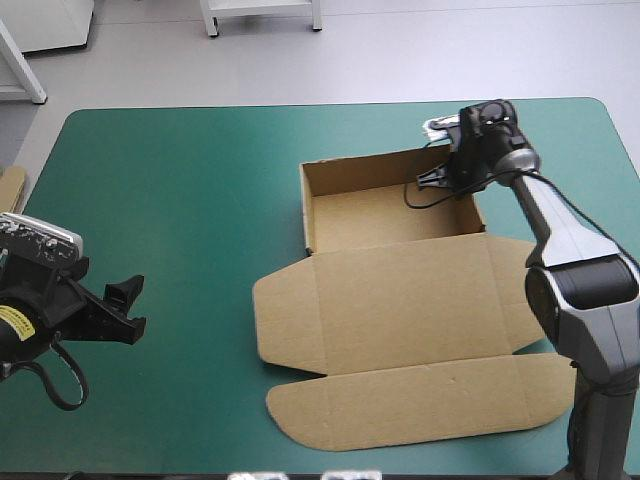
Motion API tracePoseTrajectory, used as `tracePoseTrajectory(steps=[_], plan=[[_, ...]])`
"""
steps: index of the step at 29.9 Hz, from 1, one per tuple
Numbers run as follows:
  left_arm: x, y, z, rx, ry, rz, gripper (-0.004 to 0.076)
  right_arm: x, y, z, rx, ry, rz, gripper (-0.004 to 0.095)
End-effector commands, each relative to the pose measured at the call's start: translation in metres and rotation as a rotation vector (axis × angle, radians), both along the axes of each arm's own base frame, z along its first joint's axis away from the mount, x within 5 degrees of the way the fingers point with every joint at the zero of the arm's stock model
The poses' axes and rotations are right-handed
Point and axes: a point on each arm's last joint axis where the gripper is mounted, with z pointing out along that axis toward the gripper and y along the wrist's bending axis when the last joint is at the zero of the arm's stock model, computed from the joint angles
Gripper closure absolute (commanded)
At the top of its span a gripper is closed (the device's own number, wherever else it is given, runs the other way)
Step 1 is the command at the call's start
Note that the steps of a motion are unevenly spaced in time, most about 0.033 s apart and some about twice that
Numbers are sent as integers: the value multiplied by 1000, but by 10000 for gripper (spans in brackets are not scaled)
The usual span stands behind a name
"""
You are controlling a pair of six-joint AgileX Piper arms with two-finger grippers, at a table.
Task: Fold the box
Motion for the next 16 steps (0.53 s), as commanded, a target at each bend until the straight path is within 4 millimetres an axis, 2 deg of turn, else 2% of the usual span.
tracePoseTrajectory(steps=[1,7,13,16], plan=[[1,1,10,-10,-68,3,233,-8,-66,49,-137,-117,-70,927],[3,3,12,18,-93,22,233,-14,-154,53,-161,-119,-229,927],[8,4,11,42,-87,32,233,-27,-224,53,-179,-152,-334,927],[8,4,11,46,-88,34,234,-34,-249,53,-173,-166,-379,925]])
